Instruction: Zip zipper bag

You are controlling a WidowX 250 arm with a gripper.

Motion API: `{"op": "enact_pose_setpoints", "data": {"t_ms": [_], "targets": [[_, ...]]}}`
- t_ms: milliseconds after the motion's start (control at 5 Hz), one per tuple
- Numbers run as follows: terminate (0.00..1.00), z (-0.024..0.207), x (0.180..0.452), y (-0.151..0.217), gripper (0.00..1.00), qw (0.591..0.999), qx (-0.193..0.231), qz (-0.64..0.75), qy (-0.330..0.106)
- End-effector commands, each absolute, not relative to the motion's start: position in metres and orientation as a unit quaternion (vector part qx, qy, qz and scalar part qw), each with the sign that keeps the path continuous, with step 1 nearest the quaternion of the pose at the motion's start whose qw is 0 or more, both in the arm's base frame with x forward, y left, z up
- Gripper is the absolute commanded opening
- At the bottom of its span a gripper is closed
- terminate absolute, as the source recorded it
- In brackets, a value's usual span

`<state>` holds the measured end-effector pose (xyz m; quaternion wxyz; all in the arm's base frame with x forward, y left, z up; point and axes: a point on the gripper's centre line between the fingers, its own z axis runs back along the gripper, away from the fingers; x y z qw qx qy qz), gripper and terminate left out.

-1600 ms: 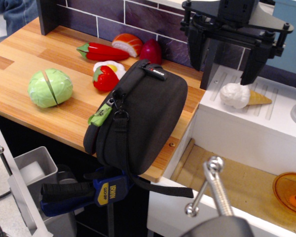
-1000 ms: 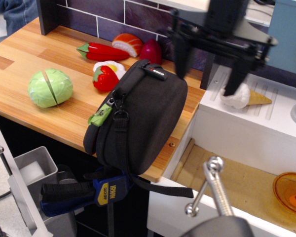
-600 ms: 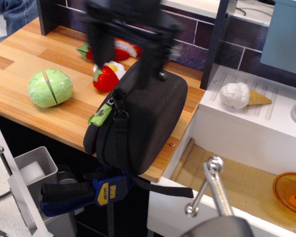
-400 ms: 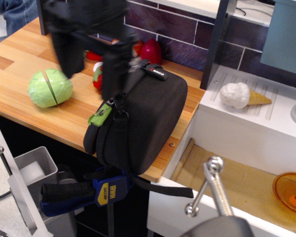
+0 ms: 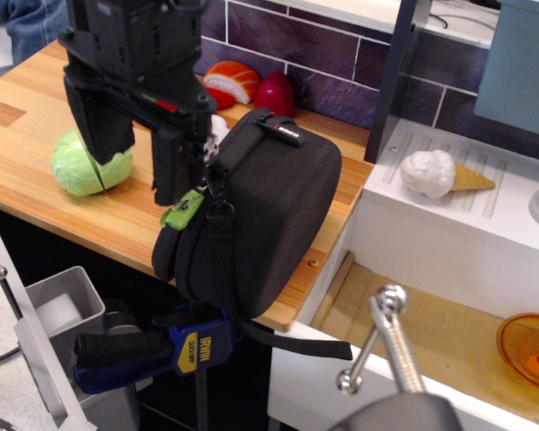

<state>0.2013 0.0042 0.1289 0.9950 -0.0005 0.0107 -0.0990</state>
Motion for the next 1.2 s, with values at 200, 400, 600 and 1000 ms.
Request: {"op": "enact_pose_setpoints", "data": {"t_ms": [200,400,600,1000], "targets": [[0.00,0.110,0.205,0.005,1.00,0.993,-0.003,-0.120,-0.007],[0.00,0.104,0.208,0.001,1.00,0.993,-0.006,-0.118,-0.012],[0.00,0.104,0.217,-0.005,1.00,0.993,-0.011,-0.120,-0.018],[0.00,0.101,0.222,-0.011,0.00,0.994,-0.016,-0.102,-0.025]]}}
